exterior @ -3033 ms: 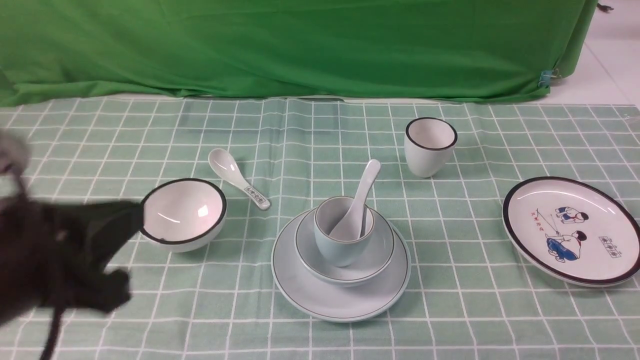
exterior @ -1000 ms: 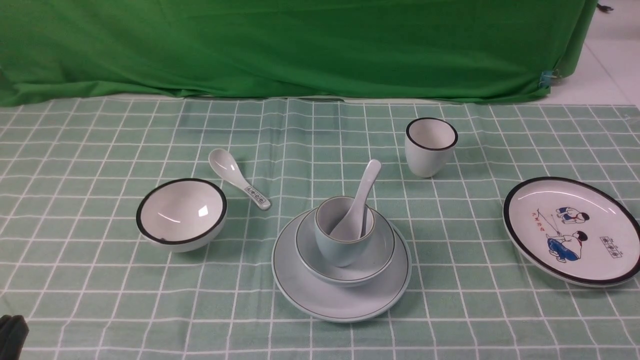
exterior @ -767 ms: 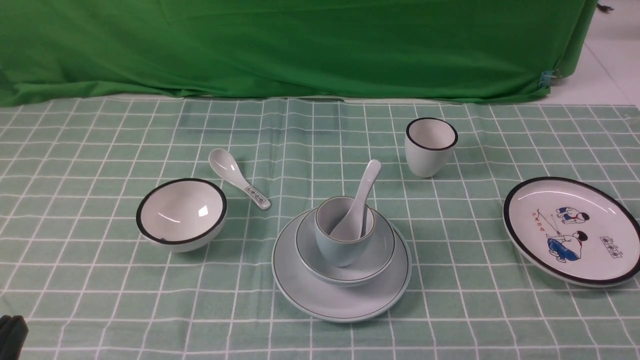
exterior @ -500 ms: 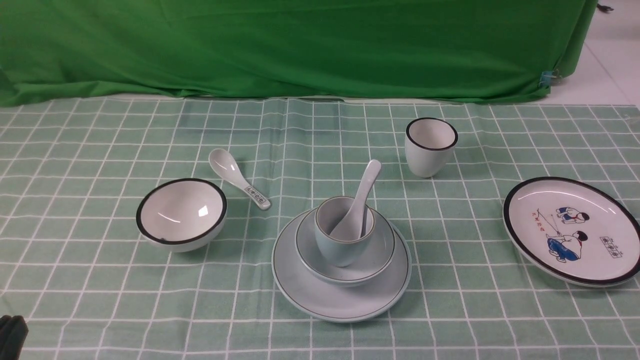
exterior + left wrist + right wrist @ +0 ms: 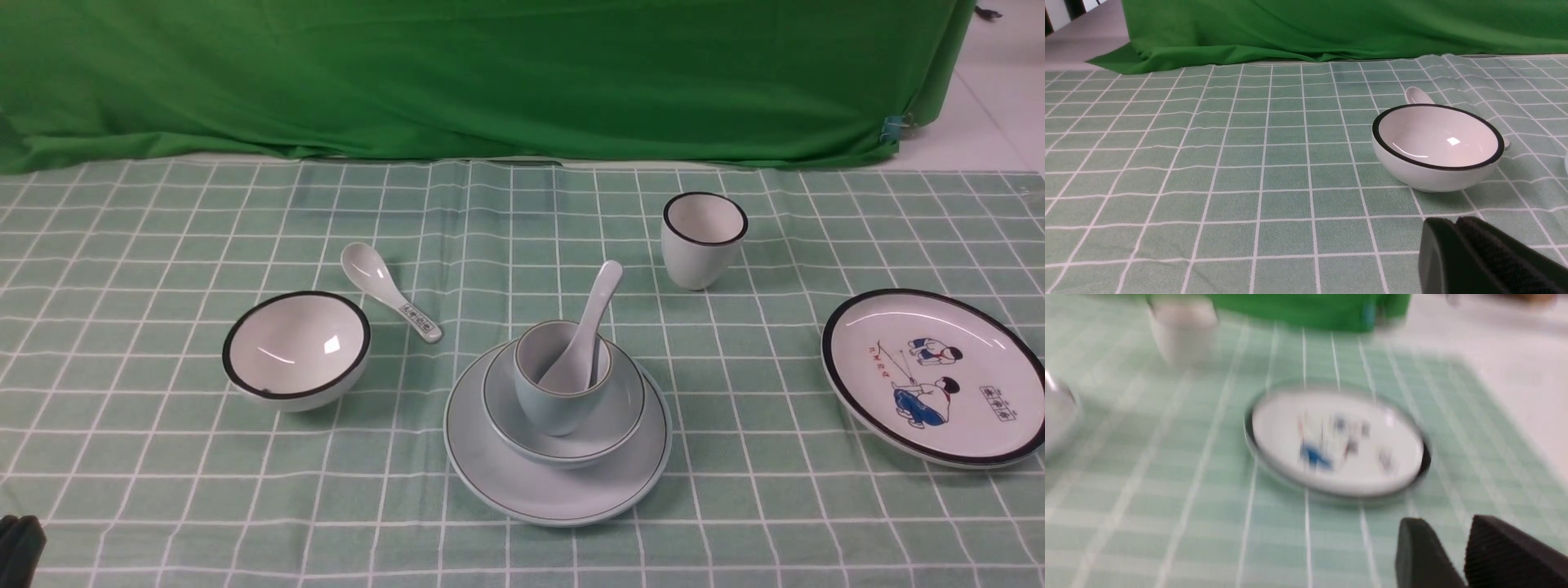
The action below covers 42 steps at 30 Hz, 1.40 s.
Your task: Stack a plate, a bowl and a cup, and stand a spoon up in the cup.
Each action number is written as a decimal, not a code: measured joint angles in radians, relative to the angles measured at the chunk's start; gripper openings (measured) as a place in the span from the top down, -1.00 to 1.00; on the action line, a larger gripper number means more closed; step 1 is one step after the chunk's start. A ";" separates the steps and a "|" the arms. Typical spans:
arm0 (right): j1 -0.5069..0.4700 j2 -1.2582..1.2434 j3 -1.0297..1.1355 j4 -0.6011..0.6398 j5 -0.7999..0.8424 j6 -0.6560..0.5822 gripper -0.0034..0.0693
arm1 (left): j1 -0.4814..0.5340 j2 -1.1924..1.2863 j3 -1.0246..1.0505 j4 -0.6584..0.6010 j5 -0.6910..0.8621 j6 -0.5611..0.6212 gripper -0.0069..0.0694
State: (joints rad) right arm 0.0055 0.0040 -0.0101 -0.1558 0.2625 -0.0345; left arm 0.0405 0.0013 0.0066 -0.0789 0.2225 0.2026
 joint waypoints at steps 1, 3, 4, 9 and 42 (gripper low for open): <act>-0.007 -0.002 0.010 0.000 -0.001 0.004 0.29 | 0.000 0.000 0.000 0.000 0.001 0.000 0.79; -0.013 -0.002 0.016 0.000 -0.004 0.013 0.28 | 0.000 0.000 0.000 0.000 0.002 0.000 0.79; -0.013 -0.002 0.016 0.000 -0.004 0.015 0.28 | 0.000 0.000 0.000 0.000 0.002 0.000 0.79; -0.011 -0.002 0.016 0.000 -0.020 0.057 0.26 | 0.000 0.000 0.000 0.002 0.002 0.000 0.79; -0.010 -0.002 0.016 0.000 -0.023 0.077 0.25 | 0.000 0.000 0.000 0.011 0.002 -0.001 0.79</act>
State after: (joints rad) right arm -0.0046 0.0018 0.0063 -0.1558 0.2391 0.0425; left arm 0.0405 0.0013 0.0066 -0.0682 0.2249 0.2014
